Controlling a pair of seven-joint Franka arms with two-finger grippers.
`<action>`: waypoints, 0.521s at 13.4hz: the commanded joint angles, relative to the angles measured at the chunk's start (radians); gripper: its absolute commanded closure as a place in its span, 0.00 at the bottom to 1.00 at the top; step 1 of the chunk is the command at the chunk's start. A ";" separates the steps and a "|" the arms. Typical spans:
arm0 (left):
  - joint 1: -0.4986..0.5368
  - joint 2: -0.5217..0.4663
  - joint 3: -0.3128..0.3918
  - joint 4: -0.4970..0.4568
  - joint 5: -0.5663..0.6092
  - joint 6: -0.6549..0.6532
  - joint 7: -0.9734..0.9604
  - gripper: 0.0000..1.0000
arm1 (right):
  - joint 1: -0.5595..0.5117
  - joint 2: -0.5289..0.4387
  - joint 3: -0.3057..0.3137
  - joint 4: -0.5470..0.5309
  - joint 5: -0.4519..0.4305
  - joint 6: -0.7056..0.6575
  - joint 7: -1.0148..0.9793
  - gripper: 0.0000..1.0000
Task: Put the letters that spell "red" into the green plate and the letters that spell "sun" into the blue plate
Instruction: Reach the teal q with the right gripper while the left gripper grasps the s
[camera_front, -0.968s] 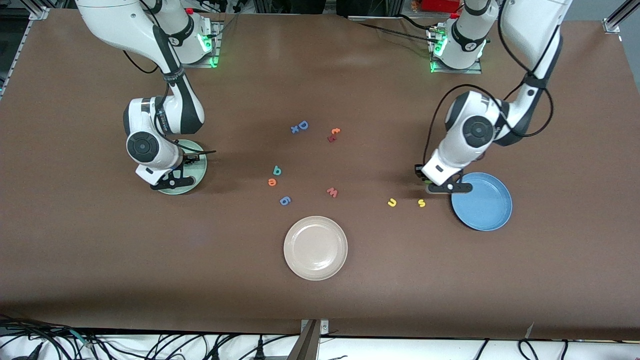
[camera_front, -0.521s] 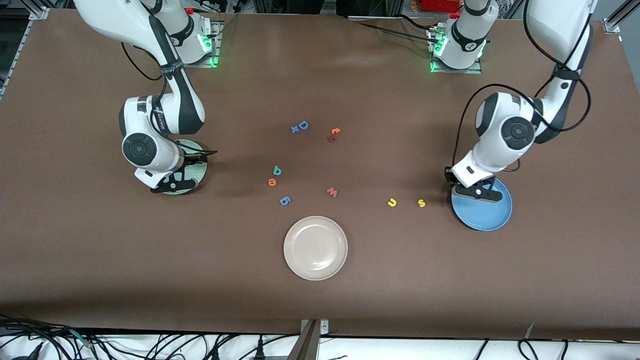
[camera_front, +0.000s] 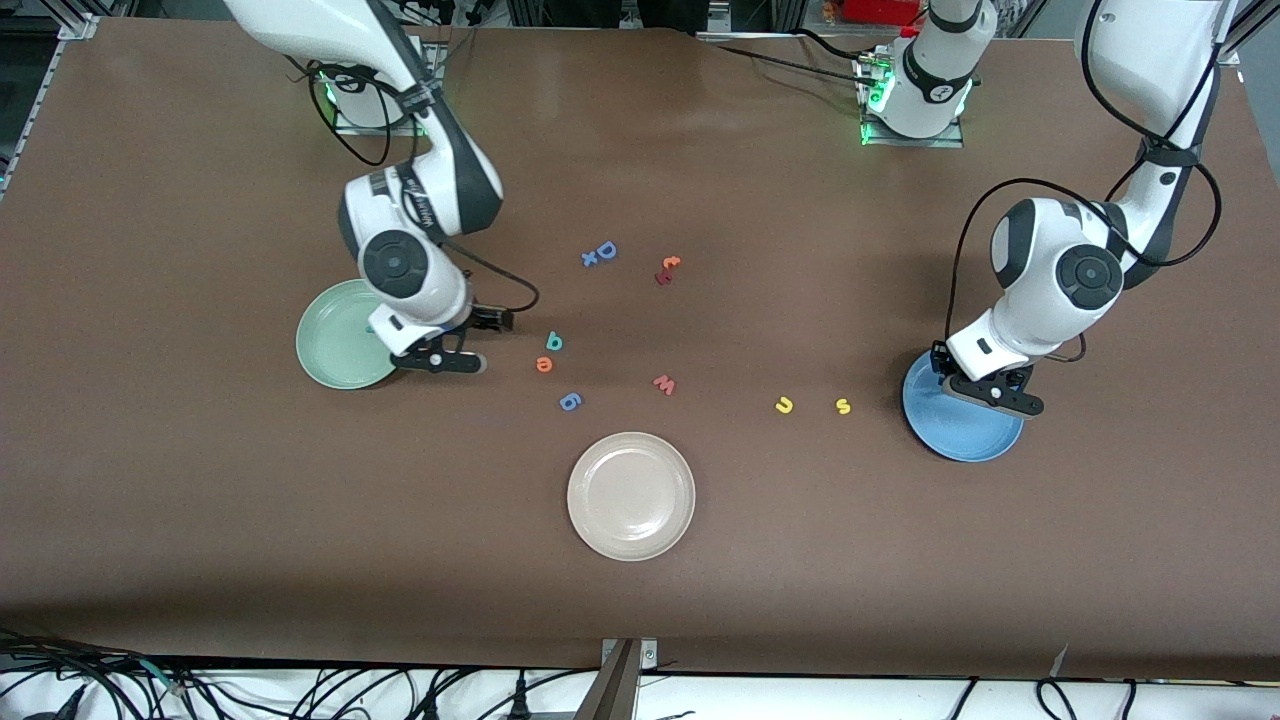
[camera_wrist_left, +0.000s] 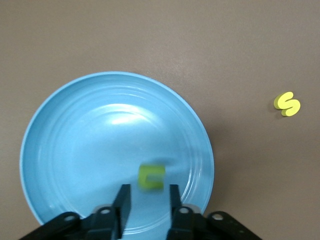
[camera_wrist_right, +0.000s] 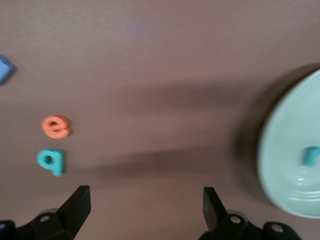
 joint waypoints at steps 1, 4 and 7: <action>-0.001 0.006 0.000 0.007 0.021 0.019 0.008 0.01 | 0.045 0.078 0.004 0.056 0.014 0.066 0.143 0.01; -0.019 -0.002 -0.005 0.009 -0.028 0.018 -0.130 0.02 | 0.049 0.164 0.054 0.120 0.045 0.149 0.301 0.01; -0.102 -0.001 -0.011 0.024 -0.053 0.018 -0.370 0.02 | 0.050 0.221 0.058 0.170 0.065 0.172 0.348 0.01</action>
